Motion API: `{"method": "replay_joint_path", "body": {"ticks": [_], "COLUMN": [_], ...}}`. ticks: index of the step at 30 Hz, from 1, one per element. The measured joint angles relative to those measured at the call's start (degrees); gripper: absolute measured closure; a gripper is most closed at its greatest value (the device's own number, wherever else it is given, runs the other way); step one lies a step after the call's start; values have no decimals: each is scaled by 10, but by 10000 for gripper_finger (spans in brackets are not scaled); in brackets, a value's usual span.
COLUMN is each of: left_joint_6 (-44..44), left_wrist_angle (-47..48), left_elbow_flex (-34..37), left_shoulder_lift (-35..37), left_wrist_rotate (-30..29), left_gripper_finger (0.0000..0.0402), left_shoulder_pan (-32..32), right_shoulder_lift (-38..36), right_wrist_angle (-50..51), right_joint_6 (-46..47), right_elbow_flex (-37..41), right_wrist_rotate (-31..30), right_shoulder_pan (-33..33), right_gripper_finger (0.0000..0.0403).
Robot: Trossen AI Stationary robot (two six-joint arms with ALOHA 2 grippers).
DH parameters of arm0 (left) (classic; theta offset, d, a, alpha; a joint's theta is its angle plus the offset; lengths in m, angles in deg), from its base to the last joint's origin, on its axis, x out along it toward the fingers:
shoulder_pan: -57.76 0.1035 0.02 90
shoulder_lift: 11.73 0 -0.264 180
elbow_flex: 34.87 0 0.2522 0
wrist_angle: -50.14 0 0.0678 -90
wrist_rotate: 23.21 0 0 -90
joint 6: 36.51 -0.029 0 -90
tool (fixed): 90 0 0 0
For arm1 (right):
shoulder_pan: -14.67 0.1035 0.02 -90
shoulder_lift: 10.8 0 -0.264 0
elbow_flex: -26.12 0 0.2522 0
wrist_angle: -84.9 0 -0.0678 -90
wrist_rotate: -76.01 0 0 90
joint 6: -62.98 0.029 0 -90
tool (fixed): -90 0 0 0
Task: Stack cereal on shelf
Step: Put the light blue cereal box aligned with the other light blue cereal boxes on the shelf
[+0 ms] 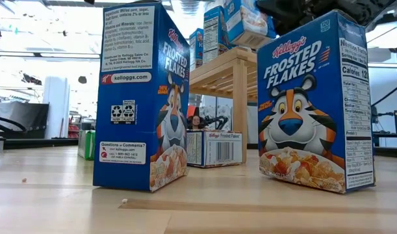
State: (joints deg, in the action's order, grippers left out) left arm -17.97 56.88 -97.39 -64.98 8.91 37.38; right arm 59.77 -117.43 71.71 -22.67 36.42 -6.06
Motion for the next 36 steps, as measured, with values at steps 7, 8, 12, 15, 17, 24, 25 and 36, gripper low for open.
{"method": "replay_joint_path", "body": {"ticks": [7,8,12,15,17,24,25,36], "left_joint_6": [-4,-4,-4,-4,-4,2,2,1], "left_wrist_angle": [3,4,5,12,13,15,15,17], "left_elbow_flex": [0,0,0,0,0,0,0,0], "left_shoulder_lift": [0,0,0,0,0,0,0,0], "left_wrist_rotate": [0,0,0,0,0,1,1,1], "left_gripper_finger": [136,136,136,136,136,136,136,136], "left_shoulder_pan": [17,19,26,31,33,37,37,37], "right_shoulder_lift": [0,0,0,2,13,57,62,74], "right_wrist_angle": [-80,-98,-108,-109,-110,-144,-155,-159], "right_joint_6": [19,29,30,20,18,28,32,34], "right_elbow_flex": [40,46,54,54,54,54,54,53], "right_wrist_rotate": [7,7,7,7,6,5,6,6], "right_shoulder_pan": [-22,-23,-23,-23,-23,-22,-21,-22], "right_gripper_finger": [263,263,262,262,262,262,262,262]}}
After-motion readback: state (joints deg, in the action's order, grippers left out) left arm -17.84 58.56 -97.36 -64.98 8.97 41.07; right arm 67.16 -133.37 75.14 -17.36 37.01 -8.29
